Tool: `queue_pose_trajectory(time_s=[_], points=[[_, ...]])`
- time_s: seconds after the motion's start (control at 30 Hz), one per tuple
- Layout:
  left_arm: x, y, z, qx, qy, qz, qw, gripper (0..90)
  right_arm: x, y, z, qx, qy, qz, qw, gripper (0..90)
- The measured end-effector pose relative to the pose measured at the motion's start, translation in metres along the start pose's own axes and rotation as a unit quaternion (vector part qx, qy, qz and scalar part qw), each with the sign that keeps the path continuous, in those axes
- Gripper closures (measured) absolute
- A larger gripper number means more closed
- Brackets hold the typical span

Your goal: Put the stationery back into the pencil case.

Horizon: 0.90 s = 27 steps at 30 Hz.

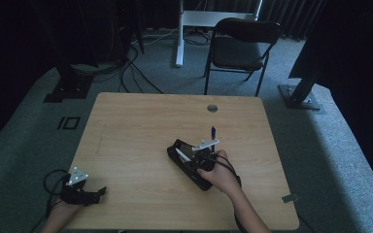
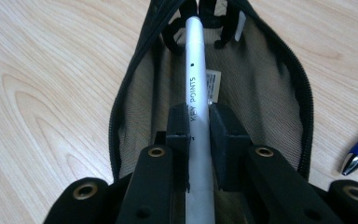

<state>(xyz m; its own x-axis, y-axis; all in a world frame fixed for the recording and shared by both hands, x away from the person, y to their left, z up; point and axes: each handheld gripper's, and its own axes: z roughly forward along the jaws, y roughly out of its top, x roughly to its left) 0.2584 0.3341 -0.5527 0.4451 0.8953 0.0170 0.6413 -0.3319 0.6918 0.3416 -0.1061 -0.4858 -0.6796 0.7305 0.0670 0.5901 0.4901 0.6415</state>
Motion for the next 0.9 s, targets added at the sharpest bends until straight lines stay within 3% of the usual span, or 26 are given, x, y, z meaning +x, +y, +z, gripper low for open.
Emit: queue_pose_trajectory(time_s=[0.53, 0.9], points=[[0.000, 0.000, 0.000, 0.000, 0.000, 0.000, 1.0000, 0.2, 0.002, 0.000, 0.012, 0.031, -0.016, -0.011, 0.9993, 78.1], [0.000, 0.000, 0.000, 0.000, 0.000, 0.000, 1.0000, 0.2, 0.000, 0.001, 0.012, 0.037, -0.011, -0.001, 0.9992, 74.4]])
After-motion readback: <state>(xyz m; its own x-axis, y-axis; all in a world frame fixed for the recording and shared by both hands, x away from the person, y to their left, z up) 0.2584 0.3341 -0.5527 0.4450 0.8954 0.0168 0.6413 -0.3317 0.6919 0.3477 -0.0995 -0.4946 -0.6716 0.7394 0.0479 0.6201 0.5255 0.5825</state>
